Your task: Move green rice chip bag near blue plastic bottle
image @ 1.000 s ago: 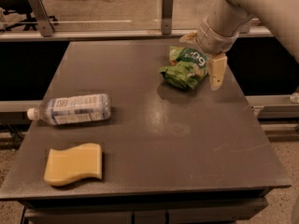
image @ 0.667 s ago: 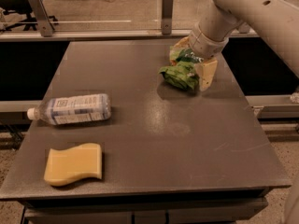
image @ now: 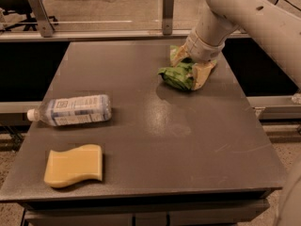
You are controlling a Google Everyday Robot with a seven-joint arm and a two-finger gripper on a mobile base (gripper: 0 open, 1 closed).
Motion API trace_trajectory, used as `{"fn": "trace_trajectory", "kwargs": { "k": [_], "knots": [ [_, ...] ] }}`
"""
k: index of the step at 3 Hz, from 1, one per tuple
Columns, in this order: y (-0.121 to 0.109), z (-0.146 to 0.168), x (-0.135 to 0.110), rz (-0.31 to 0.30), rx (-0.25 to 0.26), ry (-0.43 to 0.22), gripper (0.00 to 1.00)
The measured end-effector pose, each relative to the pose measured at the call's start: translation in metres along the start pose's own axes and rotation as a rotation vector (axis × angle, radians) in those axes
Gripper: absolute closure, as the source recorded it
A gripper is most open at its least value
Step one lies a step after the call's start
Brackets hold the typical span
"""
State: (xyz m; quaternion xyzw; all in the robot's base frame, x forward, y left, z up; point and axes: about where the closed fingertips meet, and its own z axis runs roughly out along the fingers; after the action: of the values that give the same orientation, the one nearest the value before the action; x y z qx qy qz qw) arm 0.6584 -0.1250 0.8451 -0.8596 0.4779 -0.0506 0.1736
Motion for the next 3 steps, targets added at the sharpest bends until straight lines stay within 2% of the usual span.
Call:
{"fn": "trace_trajectory", "kwargs": {
  "k": [1,2,3],
  "knots": [
    [0.000,-0.001,0.000,0.000,0.000,0.000,0.86],
    [-0.012,-0.026,-0.026,-0.051,0.064,0.027,1.00],
    [-0.034,-0.073,-0.068,-0.134,0.190,0.066,1.00]
  ]
}}
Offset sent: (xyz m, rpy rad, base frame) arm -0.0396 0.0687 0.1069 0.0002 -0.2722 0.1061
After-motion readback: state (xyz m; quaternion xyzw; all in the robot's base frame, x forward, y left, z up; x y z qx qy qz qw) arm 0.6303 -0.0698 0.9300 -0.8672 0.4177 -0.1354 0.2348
